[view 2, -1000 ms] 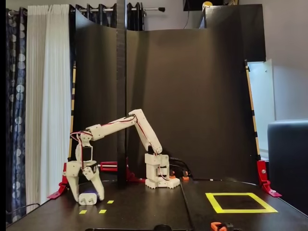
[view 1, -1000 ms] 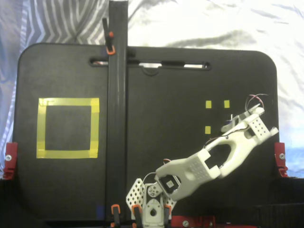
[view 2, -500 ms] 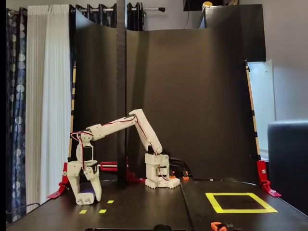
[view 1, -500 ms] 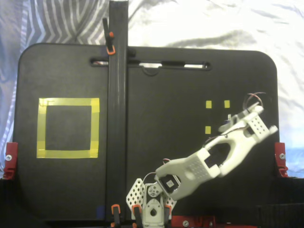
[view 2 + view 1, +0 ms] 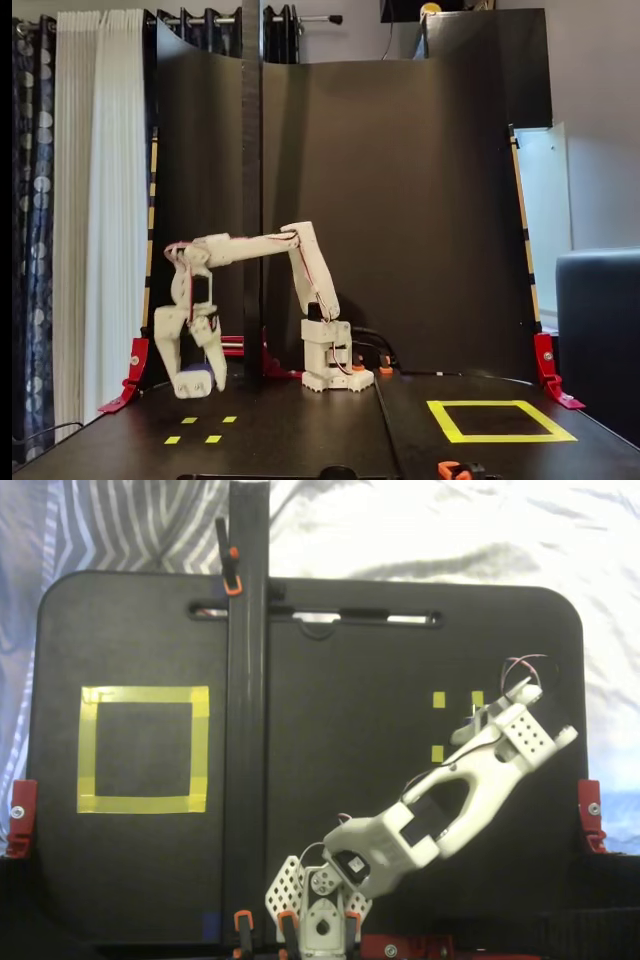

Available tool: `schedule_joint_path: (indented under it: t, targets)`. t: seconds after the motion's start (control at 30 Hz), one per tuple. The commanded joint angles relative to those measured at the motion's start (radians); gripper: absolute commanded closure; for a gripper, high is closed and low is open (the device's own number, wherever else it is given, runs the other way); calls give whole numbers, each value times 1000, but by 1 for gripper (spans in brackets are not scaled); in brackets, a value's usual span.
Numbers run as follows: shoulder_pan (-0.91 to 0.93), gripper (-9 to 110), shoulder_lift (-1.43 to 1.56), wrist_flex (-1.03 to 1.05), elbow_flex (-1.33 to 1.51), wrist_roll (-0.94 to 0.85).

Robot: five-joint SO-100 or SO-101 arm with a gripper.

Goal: Grasp a block and put it in the designated area.

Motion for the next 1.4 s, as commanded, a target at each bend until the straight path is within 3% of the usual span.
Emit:
schedule_joint_path:
  t: [0.0, 0.93, 1.37]
  targets:
    - [-29, 83, 74, 20, -29, 31]
    - [-755, 83, 89, -32, -15, 877]
    - [-1129, 83, 249, -83, 218, 1197]
